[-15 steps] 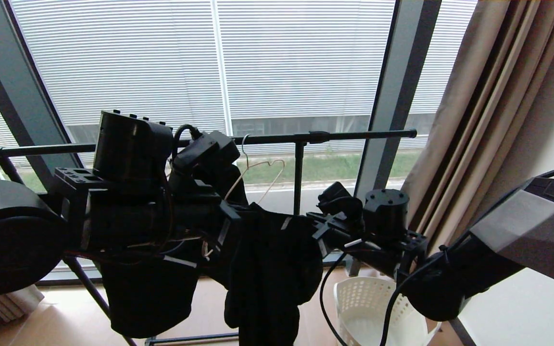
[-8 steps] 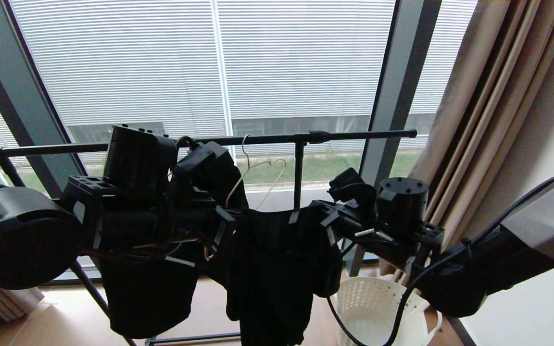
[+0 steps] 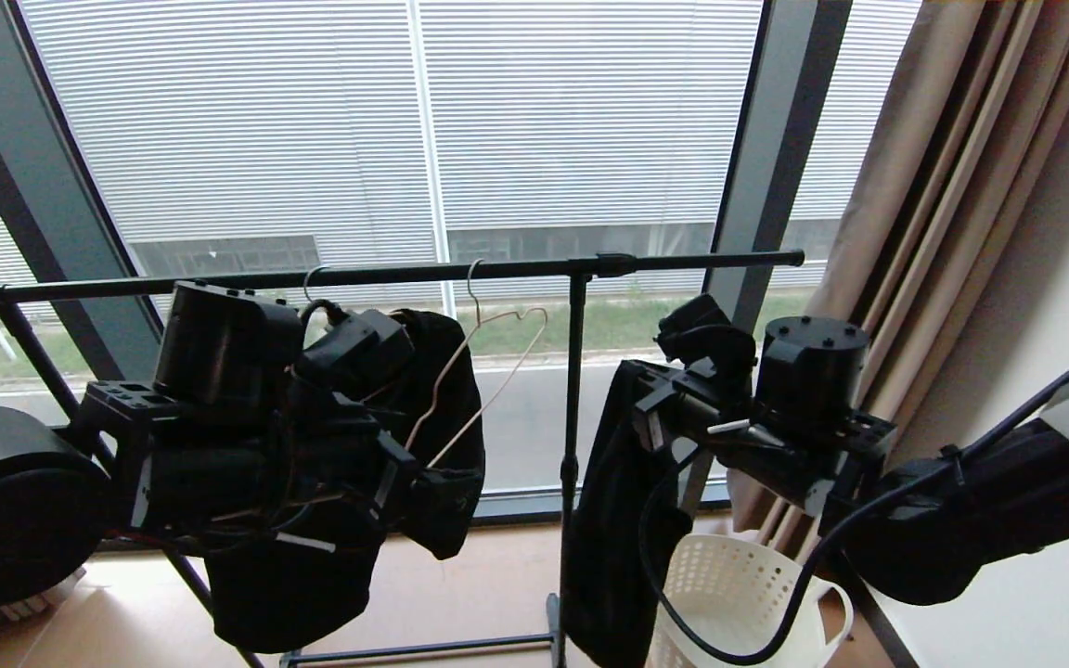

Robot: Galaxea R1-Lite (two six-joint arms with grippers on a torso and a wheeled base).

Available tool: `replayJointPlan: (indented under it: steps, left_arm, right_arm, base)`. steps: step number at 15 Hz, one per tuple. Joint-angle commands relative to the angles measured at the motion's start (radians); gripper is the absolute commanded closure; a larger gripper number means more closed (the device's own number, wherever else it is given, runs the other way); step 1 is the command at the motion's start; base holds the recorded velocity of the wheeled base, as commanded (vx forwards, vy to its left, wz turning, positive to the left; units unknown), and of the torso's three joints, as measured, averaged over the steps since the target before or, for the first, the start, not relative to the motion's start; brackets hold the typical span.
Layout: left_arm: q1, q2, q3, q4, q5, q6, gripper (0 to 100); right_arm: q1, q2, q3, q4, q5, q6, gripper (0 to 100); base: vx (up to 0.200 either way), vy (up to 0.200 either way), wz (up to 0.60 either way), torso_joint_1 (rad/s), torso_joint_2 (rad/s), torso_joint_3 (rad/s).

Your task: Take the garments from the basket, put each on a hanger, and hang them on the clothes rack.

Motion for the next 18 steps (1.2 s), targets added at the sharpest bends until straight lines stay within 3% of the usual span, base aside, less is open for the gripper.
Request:
replayJointPlan:
  steps: [1,3,6,12,15,18]
  left_arm:
    - [0.049,-0.024,0.013,-0.028,0.015,0.01,0]
    - [0.096,0.062,-0.01,-0.116,0.023,0.067,0]
    - [0.101,0.214,-0.079,-0.212,0.092,0.068,0]
    - [0.161,0.372,-0.2,-0.217,0.084,0.059,0]
    - [0.156,0.436,-0.274,-0.217,0.08,-0.016,0]
    - [0.153,0.451,-0.287,-0.215,0.054,-0.027,0]
  right_arm:
    - [0.001,-0.115,0.079,-0.001,-0.024,-0.006,100]
    - [-0.001,-0.199,0.154,0.008,-0.024,-0.038,100]
    - [0.004,-0.204,0.171,0.006,-0.024,-0.069,100]
    - [0.014,-0.191,0.174,0.005,-0.024,-0.096,100]
    - [0.016,-0.176,0.174,0.005,-0.024,-0.096,100]
    - [0.024,-0.174,0.174,0.005,-0.024,-0.096,100]
  base:
    - [0.0,0.0,0.0,0.0,0.0,0.0]
    - [0.0,0.0,0.0,0.0,0.0,0.0]
    - [0.0,0.0,0.0,0.0,0.0,0.0]
    - [0.0,0.0,0.0,0.0,0.0,0.0]
    - [0.0,0.0,0.0,0.0,0.0,0.0]
    - [0.0,0.0,0.0,0.0,0.0,0.0]
